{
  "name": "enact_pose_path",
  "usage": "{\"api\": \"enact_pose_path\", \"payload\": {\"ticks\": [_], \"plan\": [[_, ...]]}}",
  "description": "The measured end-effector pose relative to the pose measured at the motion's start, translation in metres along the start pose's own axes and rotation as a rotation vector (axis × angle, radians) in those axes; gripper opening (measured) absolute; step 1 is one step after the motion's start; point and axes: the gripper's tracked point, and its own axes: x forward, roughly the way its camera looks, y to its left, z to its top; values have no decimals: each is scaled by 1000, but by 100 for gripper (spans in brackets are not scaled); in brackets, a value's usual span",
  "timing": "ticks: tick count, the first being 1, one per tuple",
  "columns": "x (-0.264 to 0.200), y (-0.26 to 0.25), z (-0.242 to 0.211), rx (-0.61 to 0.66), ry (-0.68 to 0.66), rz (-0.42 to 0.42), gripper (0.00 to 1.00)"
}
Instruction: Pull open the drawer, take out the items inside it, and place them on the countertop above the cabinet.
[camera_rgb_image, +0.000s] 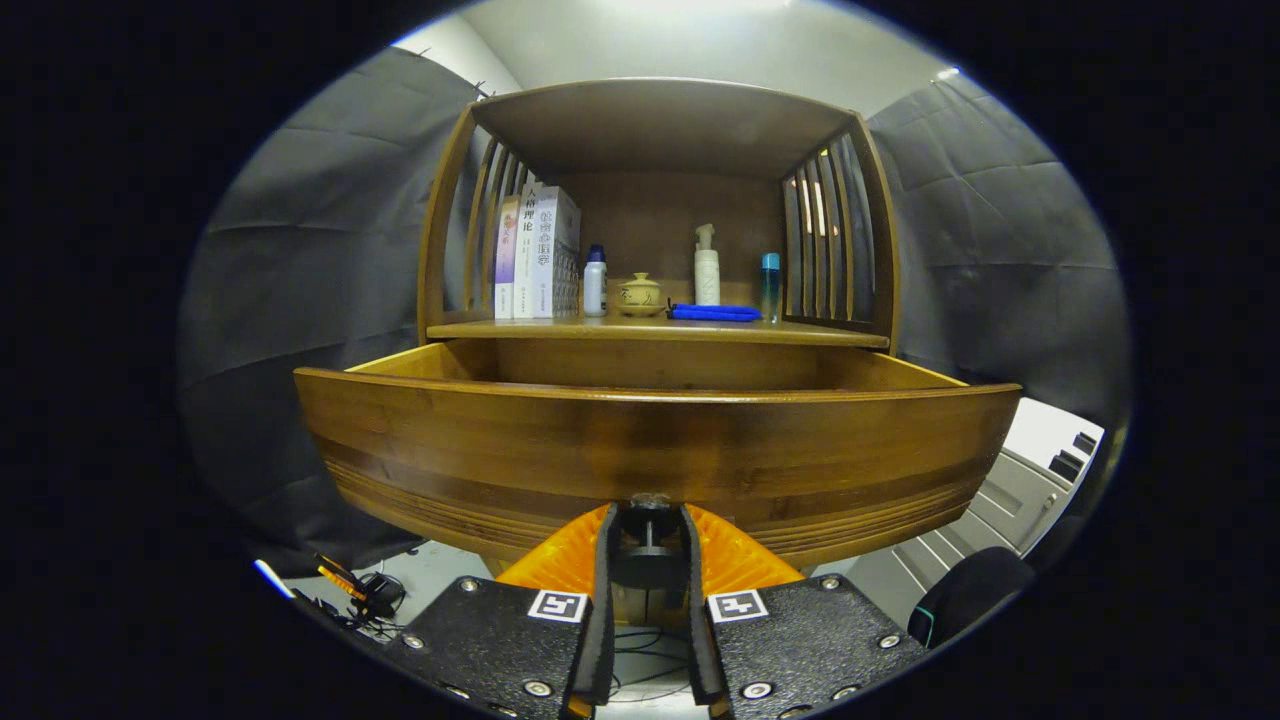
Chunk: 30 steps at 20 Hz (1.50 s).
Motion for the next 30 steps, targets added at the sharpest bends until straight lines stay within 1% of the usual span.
{"api": "enact_pose_path", "payload": {"ticks": [4,5,6,8,10,12,14,16,18,21,24,26,28,30], "plan": [[-7,5,0,4,-8,5,38],[-8,8,-1,-13,0,22,40],[-11,10,1,-26,-10,44,45],[-22,9,23,-20,-54,68,70],[-29,6,48,-12,-89,70,96],[-30,2,79,0,-113,65,96],[-22,1,106,20,-100,53,96],[-13,-9,128,23,-76,10,96],[1,-14,143,28,-39,-29,96],[28,-18,159,9,32,-66,96],[53,-25,155,33,164,-119,96],[68,-27,149,104,237,-135,96],[81,-31,136,182,300,-154,96],[90,-35,114,180,383,-167,96]]}}
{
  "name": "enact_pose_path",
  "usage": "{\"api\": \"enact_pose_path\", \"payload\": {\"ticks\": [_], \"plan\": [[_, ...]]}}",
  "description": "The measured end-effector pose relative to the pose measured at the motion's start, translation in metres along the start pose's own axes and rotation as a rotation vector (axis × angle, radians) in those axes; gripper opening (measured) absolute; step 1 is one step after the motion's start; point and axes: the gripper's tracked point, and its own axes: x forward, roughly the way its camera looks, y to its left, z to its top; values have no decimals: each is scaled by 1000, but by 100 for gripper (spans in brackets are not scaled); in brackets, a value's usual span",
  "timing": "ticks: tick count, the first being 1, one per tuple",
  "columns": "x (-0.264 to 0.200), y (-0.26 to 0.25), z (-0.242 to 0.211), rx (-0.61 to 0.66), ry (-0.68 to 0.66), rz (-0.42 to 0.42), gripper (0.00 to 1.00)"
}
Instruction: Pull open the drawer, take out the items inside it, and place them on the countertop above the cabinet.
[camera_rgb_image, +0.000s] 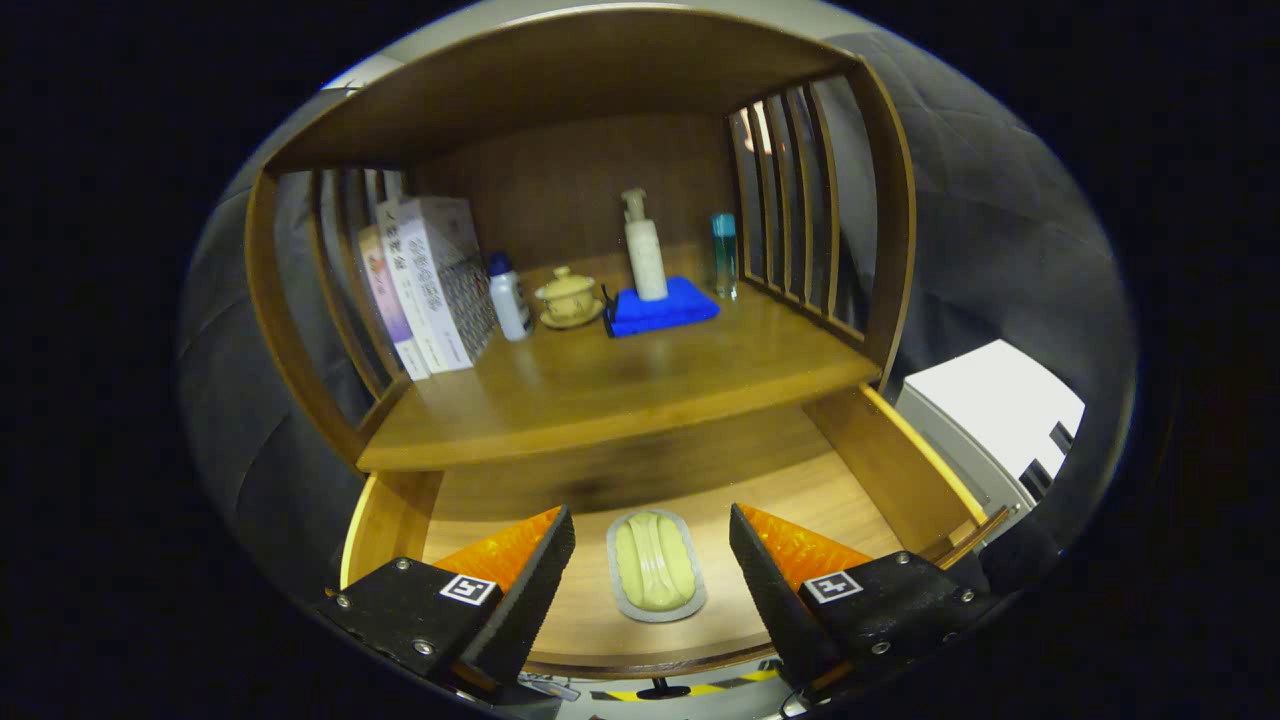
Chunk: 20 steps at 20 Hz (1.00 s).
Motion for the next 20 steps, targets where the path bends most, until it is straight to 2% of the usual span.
{"api": "enact_pose_path", "payload": {"ticks": [5,10,14,20], "plan": [[33,-4,-19,-47,108,-38,95],[51,6,-38,-54,211,-25,95],[60,-3,-65,-135,310,-56,94],[72,-8,-82,-99,346,-54,86]]}}
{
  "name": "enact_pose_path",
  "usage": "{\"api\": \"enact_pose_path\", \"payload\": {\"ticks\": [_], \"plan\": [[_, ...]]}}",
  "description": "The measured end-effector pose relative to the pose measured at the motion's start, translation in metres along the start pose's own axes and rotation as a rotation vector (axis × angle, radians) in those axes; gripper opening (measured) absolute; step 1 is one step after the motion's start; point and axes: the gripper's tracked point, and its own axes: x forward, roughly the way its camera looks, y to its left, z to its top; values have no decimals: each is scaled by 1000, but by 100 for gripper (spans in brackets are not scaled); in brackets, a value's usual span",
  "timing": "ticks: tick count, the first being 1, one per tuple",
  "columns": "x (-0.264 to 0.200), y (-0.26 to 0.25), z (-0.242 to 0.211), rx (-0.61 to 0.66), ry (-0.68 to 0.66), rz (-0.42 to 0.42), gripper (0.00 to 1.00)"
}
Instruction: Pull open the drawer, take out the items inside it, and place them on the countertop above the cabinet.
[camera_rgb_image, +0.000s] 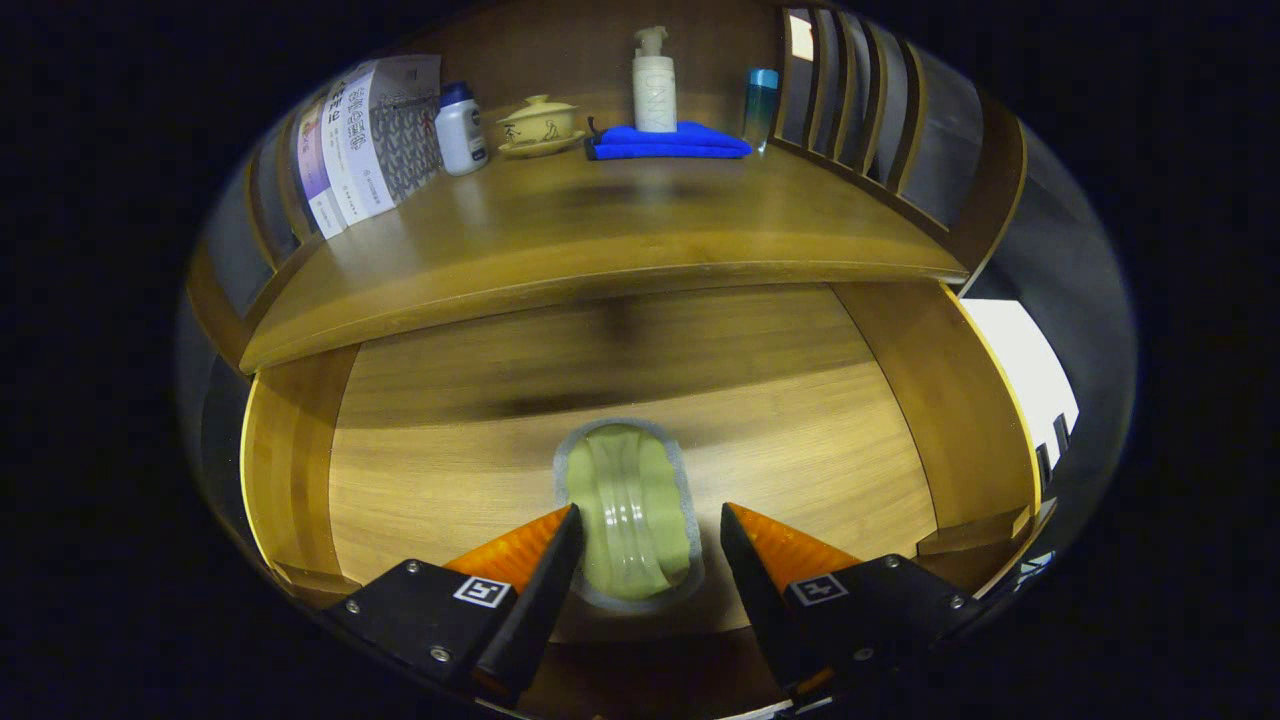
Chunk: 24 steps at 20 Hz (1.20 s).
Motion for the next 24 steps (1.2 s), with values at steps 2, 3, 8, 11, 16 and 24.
{"api": "enact_pose_path", "payload": {"ticks": [2,3,8,11,16,24], "plan": [[3,2,3,40,-6,14,81],[4,1,5,56,-9,16,76],[5,7,11,41,-38,38,37],[1,6,8,10,-63,23,17],[-25,15,15,42,-169,65,14],[-86,33,79,12,-378,93,14]]}}
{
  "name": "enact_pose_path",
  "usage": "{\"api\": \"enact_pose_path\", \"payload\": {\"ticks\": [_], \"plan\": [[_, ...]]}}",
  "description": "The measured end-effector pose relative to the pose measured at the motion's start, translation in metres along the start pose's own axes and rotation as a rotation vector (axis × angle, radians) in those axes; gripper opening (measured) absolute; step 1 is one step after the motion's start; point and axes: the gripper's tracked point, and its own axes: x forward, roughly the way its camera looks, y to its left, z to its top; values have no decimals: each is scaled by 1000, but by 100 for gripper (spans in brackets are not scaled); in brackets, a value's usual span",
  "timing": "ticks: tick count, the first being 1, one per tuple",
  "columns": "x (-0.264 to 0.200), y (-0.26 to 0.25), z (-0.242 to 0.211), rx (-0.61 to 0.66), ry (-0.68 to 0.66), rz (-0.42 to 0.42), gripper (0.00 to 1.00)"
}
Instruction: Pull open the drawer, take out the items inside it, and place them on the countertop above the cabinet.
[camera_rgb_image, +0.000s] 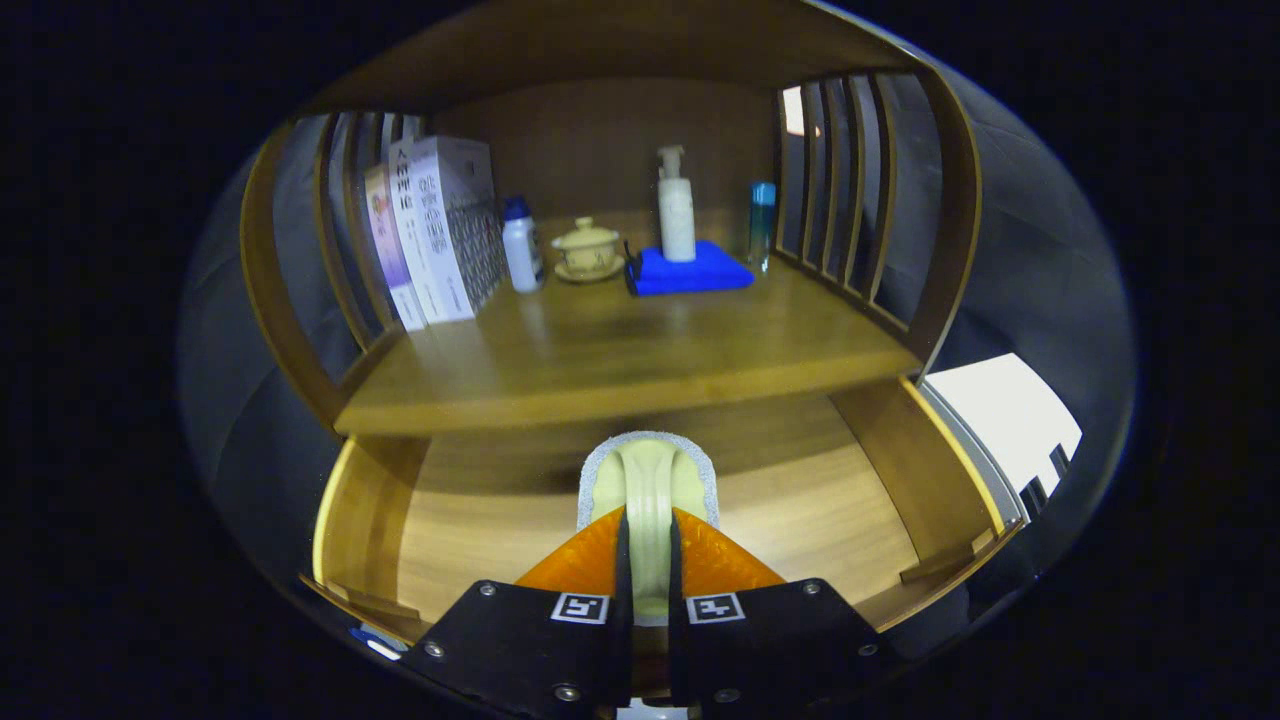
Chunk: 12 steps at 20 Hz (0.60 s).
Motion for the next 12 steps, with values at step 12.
{"api": "enact_pose_path", "payload": {"ticks": [12], "plan": [[44,23,122,-6,-232,82,14]]}}
